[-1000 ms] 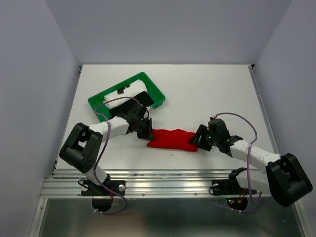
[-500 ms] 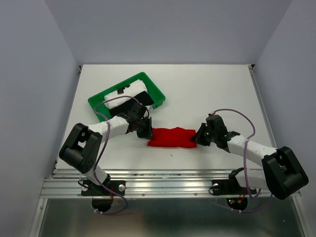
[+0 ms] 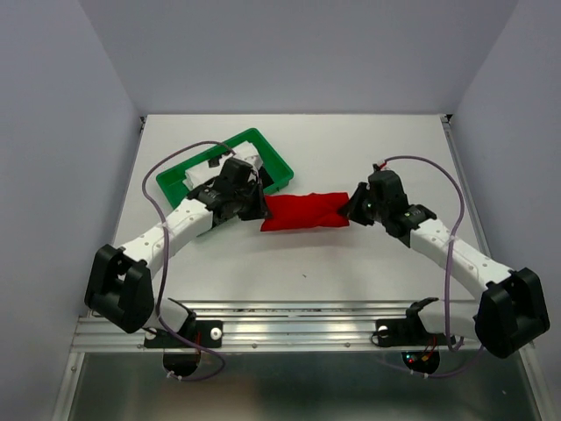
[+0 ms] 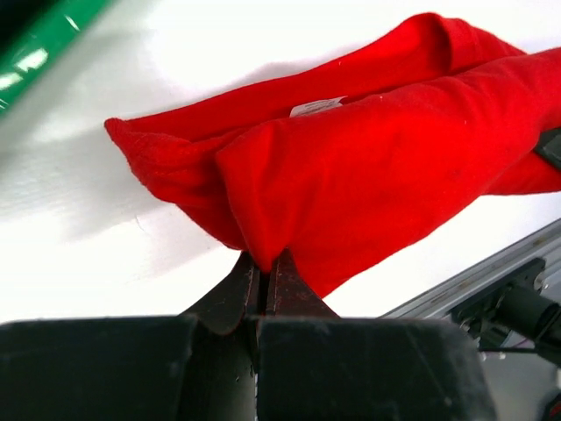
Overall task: Roll the t-shirts
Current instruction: Pick up the T-shirt from the center of the board, then place the T-shirt in the bin.
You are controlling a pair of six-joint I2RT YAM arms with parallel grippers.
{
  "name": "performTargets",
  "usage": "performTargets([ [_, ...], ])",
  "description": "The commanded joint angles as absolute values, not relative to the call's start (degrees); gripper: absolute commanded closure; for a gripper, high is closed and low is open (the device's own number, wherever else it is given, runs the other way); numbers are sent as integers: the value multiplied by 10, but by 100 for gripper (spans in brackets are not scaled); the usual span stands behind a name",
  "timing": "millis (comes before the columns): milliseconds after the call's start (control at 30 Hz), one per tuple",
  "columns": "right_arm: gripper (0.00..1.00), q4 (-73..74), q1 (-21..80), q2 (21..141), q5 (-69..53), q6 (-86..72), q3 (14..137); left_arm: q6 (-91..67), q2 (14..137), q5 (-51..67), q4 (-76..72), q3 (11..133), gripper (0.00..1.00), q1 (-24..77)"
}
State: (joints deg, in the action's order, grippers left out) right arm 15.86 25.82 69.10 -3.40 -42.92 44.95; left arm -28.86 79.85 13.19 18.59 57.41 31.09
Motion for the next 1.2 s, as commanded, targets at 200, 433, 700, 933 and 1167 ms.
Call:
performTargets([
  [200,99,168,253,835,-89,-352,691,-233,778,87,281,723,100,203],
  [433,99,208,253,1054,-146,-290,955,-215,795,62,306,780,100,118],
  [700,99,209,258,1269,-220,-236,1222,-233,828,25,270,783,100,43],
  [933,99,136,264,1408,-236,-215,1361,-237,853,6,229,766,100,24],
  [1167,99,55,269,1484,-262,-244,1412,-240,891,11,207,768,100,4],
])
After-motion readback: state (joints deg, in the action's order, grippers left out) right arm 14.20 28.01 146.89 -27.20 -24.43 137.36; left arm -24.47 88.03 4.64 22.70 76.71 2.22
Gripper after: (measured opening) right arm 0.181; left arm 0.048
